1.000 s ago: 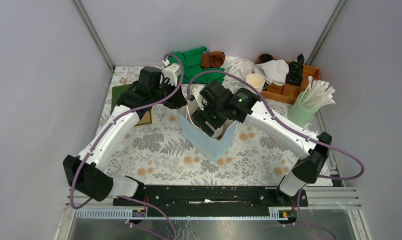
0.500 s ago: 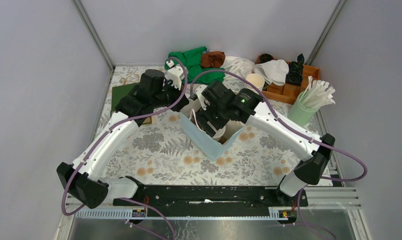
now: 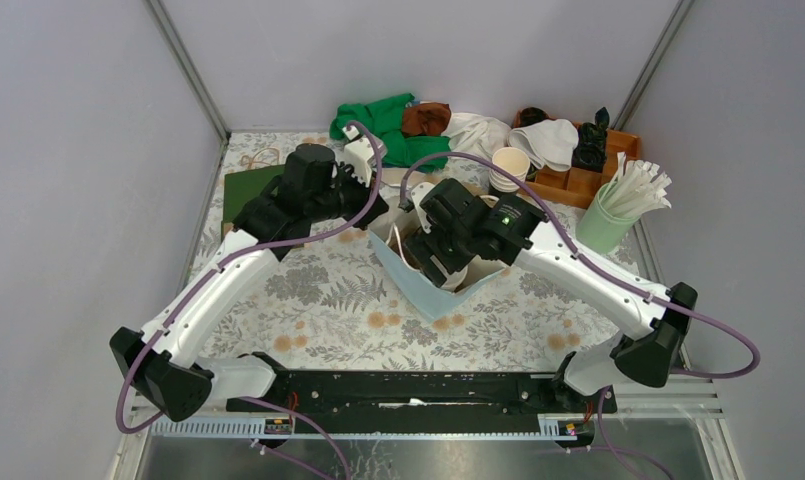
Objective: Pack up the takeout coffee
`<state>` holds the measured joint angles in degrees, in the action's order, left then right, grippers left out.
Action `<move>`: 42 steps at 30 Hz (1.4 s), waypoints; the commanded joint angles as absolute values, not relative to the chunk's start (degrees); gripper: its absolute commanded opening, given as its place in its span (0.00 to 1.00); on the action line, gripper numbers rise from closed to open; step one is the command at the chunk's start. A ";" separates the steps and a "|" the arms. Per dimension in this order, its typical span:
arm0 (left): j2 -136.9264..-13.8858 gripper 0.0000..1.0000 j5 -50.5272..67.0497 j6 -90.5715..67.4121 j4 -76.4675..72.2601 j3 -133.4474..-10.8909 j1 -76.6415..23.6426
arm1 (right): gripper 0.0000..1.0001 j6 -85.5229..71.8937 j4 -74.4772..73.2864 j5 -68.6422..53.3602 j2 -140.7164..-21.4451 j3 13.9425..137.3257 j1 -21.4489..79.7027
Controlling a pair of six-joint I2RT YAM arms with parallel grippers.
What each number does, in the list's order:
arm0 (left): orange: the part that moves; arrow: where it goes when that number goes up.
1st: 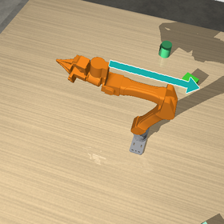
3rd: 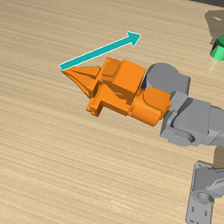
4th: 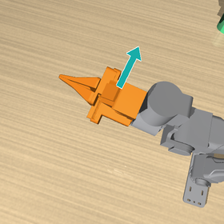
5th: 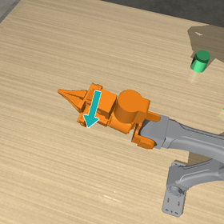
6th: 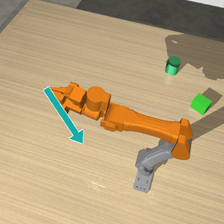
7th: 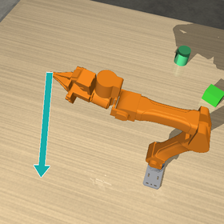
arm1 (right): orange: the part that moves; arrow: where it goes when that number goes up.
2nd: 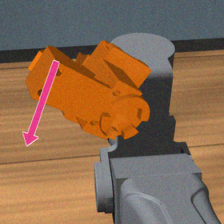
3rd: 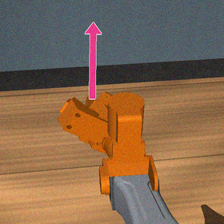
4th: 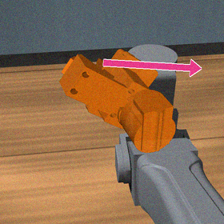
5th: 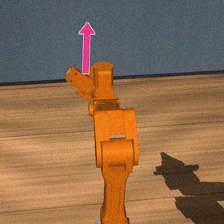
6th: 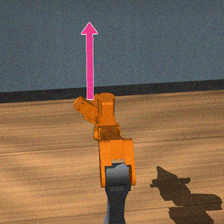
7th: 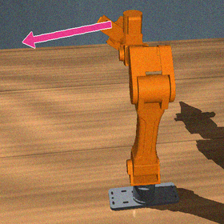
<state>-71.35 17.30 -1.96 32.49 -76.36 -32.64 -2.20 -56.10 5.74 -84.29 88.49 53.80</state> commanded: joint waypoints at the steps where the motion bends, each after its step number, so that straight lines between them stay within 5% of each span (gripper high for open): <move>1: -72.28 0.00 16.58 -3.48 30.39 -78.85 -32.91 | 0.41 -4.80 -57.06 8.93 -85.85 89.97 54.85; 19: -78.77 0.00 10.91 -11.13 36.96 -83.17 -32.95 | 0.41 -13.38 -63.59 15.01 -94.34 102.69 59.73; 42: -71.38 0.00 20.53 -12.45 19.26 -69.11 -33.44 | 0.38 -13.04 -60.80 10.77 -86.50 90.48 59.24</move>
